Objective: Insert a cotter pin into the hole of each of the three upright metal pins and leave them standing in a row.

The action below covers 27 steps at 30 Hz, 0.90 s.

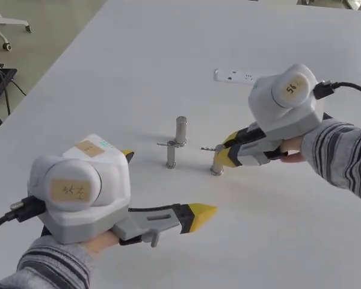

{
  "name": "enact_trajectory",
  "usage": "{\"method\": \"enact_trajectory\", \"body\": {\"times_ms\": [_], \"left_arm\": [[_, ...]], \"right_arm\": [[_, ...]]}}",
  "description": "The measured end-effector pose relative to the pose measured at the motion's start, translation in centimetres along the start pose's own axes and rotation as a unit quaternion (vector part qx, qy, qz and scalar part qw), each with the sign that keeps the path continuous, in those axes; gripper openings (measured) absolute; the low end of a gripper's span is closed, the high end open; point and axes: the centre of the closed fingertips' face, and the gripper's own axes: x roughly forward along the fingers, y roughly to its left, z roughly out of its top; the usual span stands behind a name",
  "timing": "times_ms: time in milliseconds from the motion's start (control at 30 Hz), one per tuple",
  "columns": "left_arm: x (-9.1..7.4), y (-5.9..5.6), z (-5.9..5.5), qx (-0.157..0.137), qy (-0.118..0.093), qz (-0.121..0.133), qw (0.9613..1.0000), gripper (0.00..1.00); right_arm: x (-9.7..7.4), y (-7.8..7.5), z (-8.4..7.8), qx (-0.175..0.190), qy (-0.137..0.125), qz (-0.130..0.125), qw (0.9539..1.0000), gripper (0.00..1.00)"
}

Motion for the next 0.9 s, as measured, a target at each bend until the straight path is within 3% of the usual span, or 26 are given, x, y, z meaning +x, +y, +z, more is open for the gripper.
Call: {"method": "enact_trajectory", "body": {"times_ms": [500, 667, 900], "left_arm": [[0.14, -0.24, -0.1, 0.004, 0.005, -0.007, 1.0, 0.98], [0.14, -0.25, -0.09, 0.005, 0.005, -0.008, 0.9999, 0.98], [0.15, -0.28, -0.13, 0.007, 0.008, -0.009, 0.9999, 0.98]], "right_arm": [[-0.08, 0.14, -0.03, -0.003, -0.002, 0.018, 0.9998, 0.08], [-0.05, 0.28, 0.03, -0.027, -0.001, 0.028, 0.9992, 0.08], [0.0, 0.1, 0.04, -0.021, -0.001, 0.027, 0.9994, 0.08]]}}
